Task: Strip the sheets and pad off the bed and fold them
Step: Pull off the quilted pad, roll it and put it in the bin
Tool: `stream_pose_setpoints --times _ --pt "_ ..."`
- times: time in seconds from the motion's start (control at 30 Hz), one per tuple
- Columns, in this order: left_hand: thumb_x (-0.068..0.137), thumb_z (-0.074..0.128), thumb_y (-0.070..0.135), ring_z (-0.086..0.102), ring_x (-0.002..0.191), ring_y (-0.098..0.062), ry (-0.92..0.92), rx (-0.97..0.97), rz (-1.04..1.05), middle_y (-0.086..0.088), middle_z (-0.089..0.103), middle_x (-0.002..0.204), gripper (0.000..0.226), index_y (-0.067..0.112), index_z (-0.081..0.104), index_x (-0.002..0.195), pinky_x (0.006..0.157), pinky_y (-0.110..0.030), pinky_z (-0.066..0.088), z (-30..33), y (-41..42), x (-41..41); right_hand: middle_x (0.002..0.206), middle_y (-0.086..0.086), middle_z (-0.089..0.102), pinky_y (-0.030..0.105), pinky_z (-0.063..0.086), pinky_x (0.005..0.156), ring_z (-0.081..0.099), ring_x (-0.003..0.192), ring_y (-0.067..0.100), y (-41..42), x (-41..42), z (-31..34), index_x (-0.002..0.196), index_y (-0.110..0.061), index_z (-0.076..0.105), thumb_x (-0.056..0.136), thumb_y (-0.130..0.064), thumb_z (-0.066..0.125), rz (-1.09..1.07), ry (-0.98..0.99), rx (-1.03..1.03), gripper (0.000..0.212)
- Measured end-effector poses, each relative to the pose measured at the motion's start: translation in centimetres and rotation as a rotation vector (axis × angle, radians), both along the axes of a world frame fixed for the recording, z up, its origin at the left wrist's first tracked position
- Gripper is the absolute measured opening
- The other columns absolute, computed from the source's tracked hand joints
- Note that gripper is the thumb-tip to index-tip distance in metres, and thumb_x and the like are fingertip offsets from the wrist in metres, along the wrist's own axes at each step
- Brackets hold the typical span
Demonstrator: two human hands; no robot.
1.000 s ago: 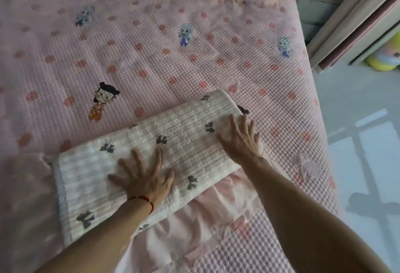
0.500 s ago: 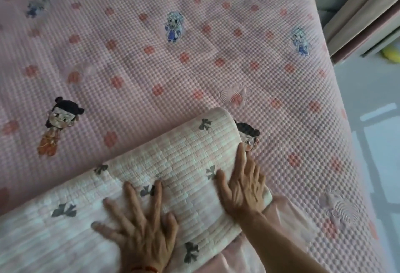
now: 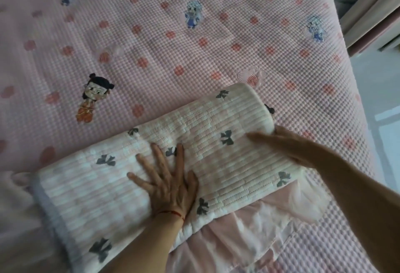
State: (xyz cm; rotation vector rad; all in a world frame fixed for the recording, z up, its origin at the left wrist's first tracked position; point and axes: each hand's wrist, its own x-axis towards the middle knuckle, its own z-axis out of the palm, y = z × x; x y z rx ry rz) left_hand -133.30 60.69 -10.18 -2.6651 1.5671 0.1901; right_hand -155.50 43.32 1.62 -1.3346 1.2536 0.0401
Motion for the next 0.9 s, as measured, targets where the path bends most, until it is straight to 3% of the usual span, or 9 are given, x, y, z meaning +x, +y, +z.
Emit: stream_pose_setpoints --times 0.17,0.3,0.37,0.43,0.53,0.63,0.73,0.83,0.9 --pt "0.095 0.009 0.064 -0.019 0.146 -0.055 0.058 0.084 -0.017 -0.020 -0.021 0.164 0.077 0.028 -0.017 0.158 0.111 -0.075 -0.005 0.7 1.9 2.2 0.112 0.001 0.074 0.043 0.063 0.071 0.077 0.091 0.023 3.3 2.2 4.8 0.139 -0.046 0.032 0.082 -0.046 0.080 0.011 0.030 -0.114 0.074" --pt "0.094 0.017 0.073 -0.022 0.150 -0.039 0.396 0.183 -0.063 -0.006 -0.031 0.163 0.089 0.025 -0.029 0.154 0.120 -0.060 -0.012 2.9 2.6 5.3 0.122 -0.003 0.063 0.037 0.061 0.073 0.070 0.099 0.020 7.8 7.4 9.9 0.140 -0.035 0.029 0.080 -0.057 0.077 0.154 0.147 -0.352 0.081" --pt "0.095 0.050 0.059 0.006 0.154 -0.038 0.852 0.171 0.020 -0.002 -0.003 0.169 0.093 0.028 -0.010 0.160 0.124 -0.053 0.012 7.1 4.0 8.1 0.136 -0.002 0.053 0.042 0.057 0.084 0.061 0.112 0.023 10.9 11.0 12.8 0.145 -0.027 0.022 0.083 -0.061 0.072 0.322 0.256 -0.545 0.087" --pt "0.096 0.064 0.034 0.056 0.128 -0.026 1.373 0.082 0.232 -0.004 0.051 0.147 0.067 0.033 0.031 0.154 0.105 -0.038 0.050 11.1 6.7 10.6 0.143 0.002 0.047 0.045 0.052 0.092 0.058 0.114 0.025 14.6 14.8 14.7 0.144 -0.021 0.018 0.086 -0.061 0.065 0.462 0.350 -0.666 0.084" --pt "0.096 0.063 0.037 0.068 0.109 -0.015 1.644 0.019 0.564 -0.003 0.071 0.125 0.045 0.027 0.056 0.139 0.096 -0.034 0.054 14.9 13.2 14.6 0.138 0.001 0.049 0.044 0.049 0.094 0.060 0.112 0.028 20.0 20.6 16.5 0.144 -0.025 0.017 0.085 -0.058 0.060 0.572 0.349 -0.670 0.080" --pt "0.097 0.053 0.042 0.072 0.095 -0.028 1.693 -0.191 0.817 -0.013 0.076 0.107 0.037 0.016 0.069 0.117 0.088 -0.045 0.056 17.3 18.2 18.9 0.130 0.002 0.048 0.048 0.048 0.094 0.061 0.114 0.034 25.3 25.9 15.6 0.142 -0.025 0.021 0.082 -0.050 0.061 0.642 0.264 -0.697 0.077" --pt "0.089 0.054 0.064 0.071 0.078 -0.020 1.633 -0.470 0.895 -0.007 0.074 0.100 0.051 0.022 0.072 0.113 0.066 -0.036 0.057 19.9 19.2 22.3 0.121 0.002 0.044 0.049 0.049 0.089 0.060 0.109 0.036 29.9 30.2 12.7 0.140 -0.025 0.026 0.079 -0.045 0.062 0.634 0.250 -0.651 0.074" --pt "0.065 0.063 0.084 0.055 0.124 -0.019 1.079 -0.452 0.682 0.003 0.052 0.138 0.098 0.035 0.040 0.146 0.102 -0.046 0.048 20.7 17.5 23.6 0.128 0.002 0.038 0.049 0.044 0.098 0.048 0.120 0.034 33.0 33.2 9.7 0.139 -0.024 0.031 0.086 -0.048 0.058 0.598 0.187 -0.523 0.064" --pt "0.063 0.070 0.077 0.045 0.126 -0.020 0.861 -0.435 0.613 0.001 0.041 0.139 0.111 0.028 0.025 0.152 0.109 -0.045 0.041 20.3 16.0 23.4 0.133 0.004 0.036 0.044 0.039 0.102 0.042 0.123 0.031 34.2 33.9 8.5 0.140 -0.019 0.033 0.095 -0.048 0.051 0.641 0.158 -0.513 0.057"
